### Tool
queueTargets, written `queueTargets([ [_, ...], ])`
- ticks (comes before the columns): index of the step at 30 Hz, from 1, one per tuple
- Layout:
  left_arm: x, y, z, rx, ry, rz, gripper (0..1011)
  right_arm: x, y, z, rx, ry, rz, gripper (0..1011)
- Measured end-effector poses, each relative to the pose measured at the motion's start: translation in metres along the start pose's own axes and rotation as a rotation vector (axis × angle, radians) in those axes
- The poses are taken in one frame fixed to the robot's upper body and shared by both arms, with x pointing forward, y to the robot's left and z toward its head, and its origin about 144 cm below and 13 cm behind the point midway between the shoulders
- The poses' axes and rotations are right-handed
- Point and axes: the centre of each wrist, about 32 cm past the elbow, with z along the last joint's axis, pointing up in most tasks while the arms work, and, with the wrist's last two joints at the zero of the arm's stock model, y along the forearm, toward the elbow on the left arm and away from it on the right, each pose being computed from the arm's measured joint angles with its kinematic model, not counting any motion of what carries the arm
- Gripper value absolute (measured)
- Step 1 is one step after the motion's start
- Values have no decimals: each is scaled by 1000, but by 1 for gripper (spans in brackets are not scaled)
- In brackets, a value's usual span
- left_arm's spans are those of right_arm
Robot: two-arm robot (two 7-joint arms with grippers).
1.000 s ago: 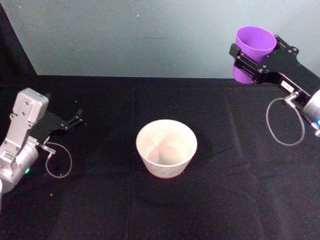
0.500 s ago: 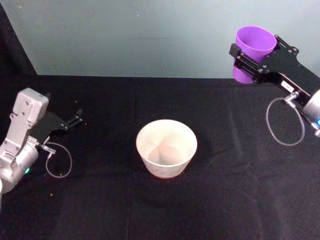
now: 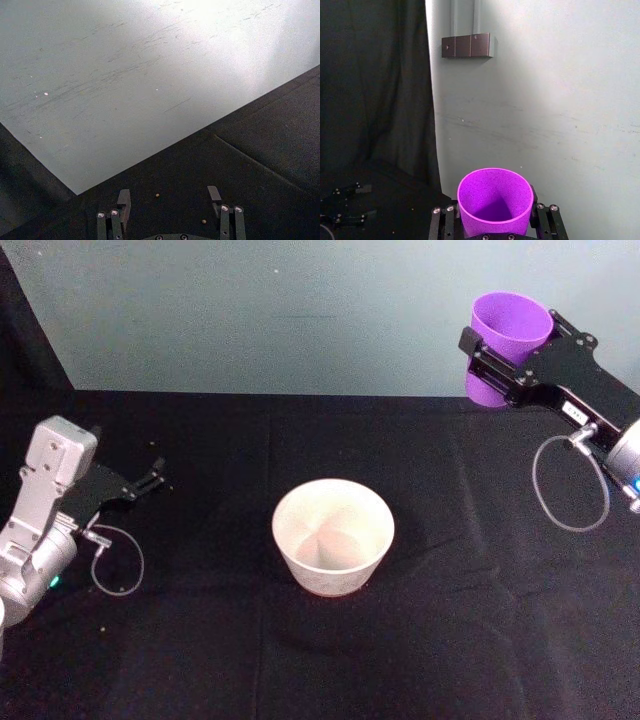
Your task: Pick up the cup and pour the mung beans from the cup into the bowl.
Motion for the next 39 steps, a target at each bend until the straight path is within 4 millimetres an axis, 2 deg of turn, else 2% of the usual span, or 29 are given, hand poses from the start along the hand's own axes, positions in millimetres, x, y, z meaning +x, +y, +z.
queueTargets([
  [39,0,0,0,0,0,0,1000,0,0,0,0,0,0,743],
])
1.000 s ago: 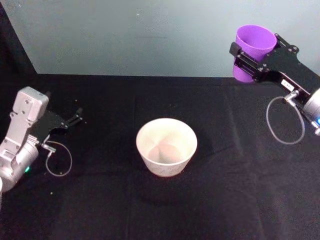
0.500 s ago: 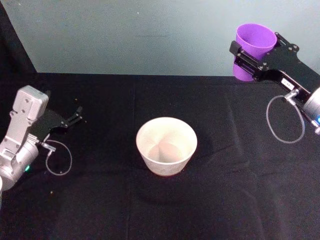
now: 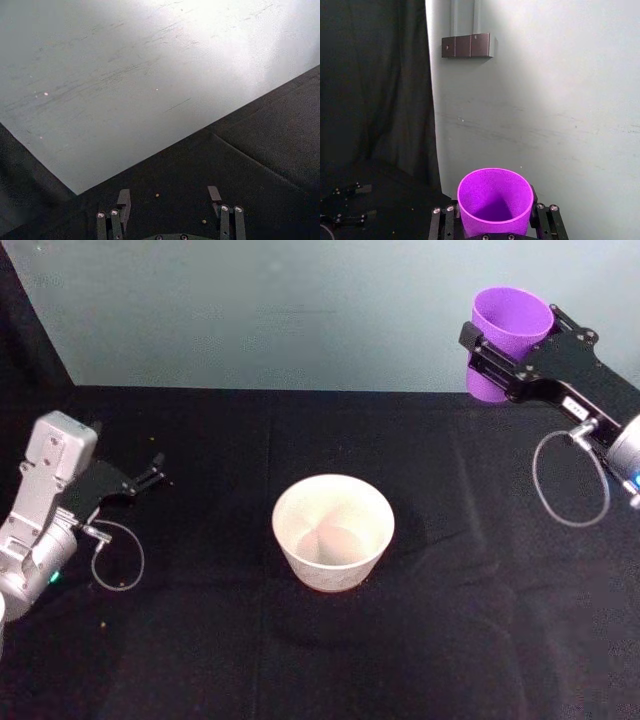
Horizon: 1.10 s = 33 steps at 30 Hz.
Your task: Pick up the cup and pour the mung beans from the cup into the bowl.
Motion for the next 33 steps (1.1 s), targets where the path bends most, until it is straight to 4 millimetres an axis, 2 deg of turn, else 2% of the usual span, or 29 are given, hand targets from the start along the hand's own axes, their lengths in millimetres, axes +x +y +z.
queueTargets([
  [33,0,0,0,0,0,0,1000,0,0,0,0,0,0,743],
])
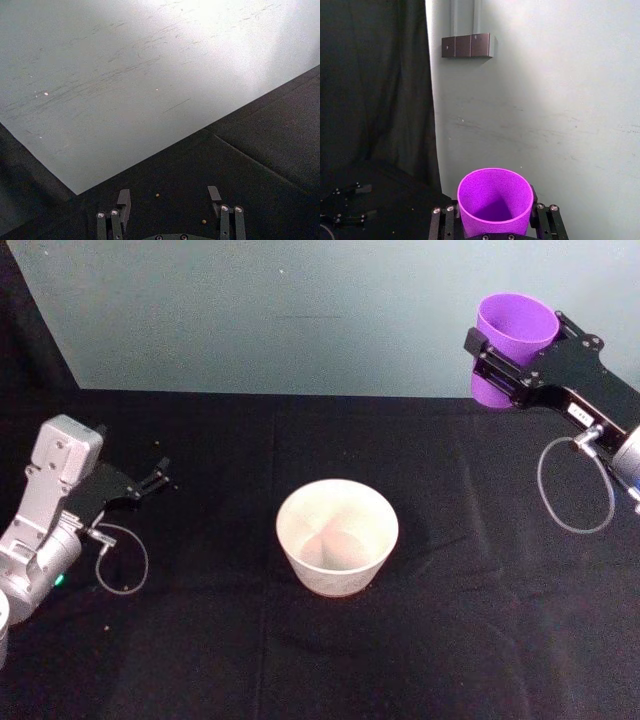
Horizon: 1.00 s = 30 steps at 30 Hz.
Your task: Pick up the cup and pour the mung beans from the cup into the bowl.
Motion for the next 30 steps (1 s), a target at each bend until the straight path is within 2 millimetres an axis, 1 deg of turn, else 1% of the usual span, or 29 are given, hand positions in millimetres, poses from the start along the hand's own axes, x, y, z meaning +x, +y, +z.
queueTargets([
  [30,0,0,0,0,0,0,1000,0,0,0,0,0,0,743],
])
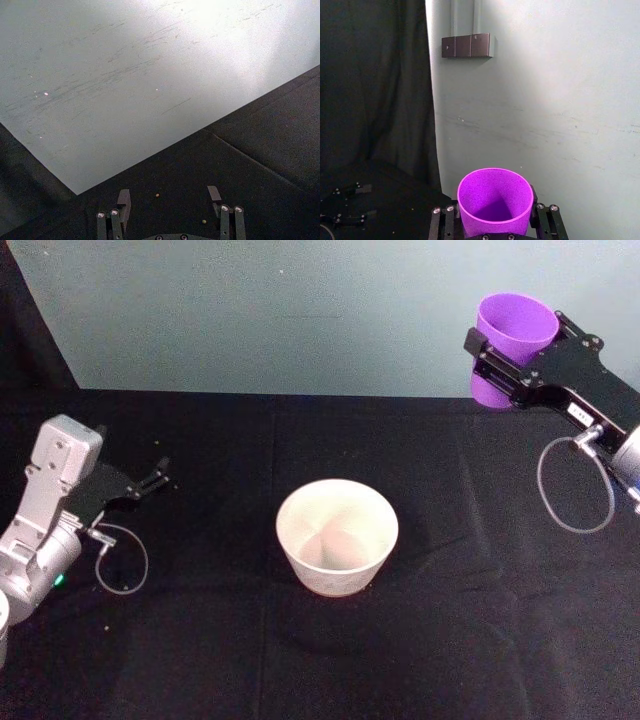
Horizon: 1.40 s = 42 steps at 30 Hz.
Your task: Pick up the cup and pour the mung beans from the cup into the bowl.
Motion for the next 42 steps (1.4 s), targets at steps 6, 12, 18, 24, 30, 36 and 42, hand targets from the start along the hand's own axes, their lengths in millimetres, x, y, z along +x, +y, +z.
queueTargets([
  [6,0,0,0,0,0,0,1000,0,0,0,0,0,0,743],
  [12,0,0,0,0,0,0,1000,0,0,0,0,0,0,743],
  [18,0,0,0,0,0,0,1000,0,0,0,0,0,0,743],
  [24,0,0,0,0,0,0,1000,0,0,0,0,0,0,743],
  [30,0,0,0,0,0,0,1000,0,0,0,0,0,0,743],
  [36,0,0,0,0,0,0,1000,0,0,0,0,0,0,743],
  [42,0,0,0,0,0,0,1000,0,0,0,0,0,0,743],
])
